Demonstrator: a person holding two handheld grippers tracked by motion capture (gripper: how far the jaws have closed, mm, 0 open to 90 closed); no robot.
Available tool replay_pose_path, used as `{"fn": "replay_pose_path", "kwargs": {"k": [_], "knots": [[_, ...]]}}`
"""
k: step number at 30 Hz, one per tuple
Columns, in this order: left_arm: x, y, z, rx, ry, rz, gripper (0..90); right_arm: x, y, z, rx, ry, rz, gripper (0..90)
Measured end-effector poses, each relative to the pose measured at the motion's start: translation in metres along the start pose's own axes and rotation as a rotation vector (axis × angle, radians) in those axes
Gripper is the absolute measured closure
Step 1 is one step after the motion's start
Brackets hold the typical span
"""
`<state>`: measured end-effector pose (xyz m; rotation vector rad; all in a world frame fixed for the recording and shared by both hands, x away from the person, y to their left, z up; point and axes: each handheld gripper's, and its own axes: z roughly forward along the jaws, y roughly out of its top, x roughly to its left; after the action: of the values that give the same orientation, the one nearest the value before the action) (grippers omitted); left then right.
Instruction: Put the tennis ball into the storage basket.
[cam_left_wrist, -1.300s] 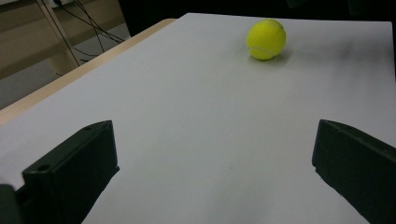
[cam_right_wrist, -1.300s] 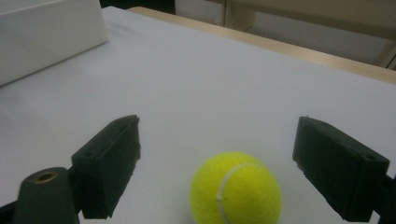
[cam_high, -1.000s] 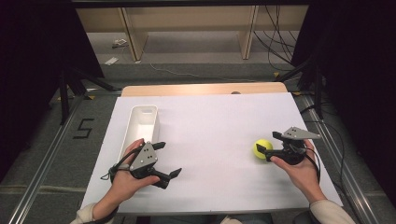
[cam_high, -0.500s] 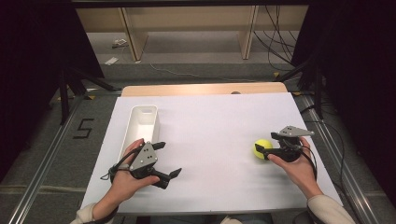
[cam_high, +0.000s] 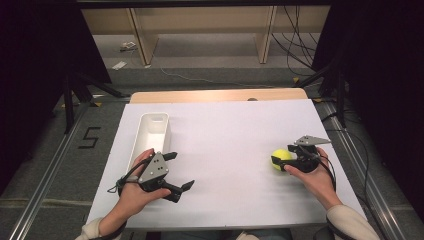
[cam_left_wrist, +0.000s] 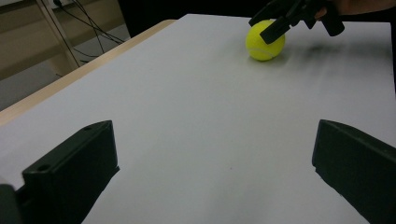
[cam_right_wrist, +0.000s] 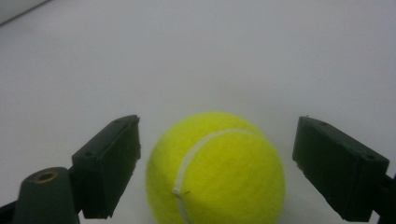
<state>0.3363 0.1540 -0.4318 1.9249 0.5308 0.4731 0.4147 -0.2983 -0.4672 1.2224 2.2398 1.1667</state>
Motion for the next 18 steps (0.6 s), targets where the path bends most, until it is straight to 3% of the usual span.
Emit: {"fn": "replay_pose_path", "kwargs": {"k": [18], "knots": [[0.000, 0.000, 0.000, 0.003, -0.003, 0.001, 0.0, -0.001, -0.005, 0.014, 0.086, 0.002, -0.006, 16.1]]}}
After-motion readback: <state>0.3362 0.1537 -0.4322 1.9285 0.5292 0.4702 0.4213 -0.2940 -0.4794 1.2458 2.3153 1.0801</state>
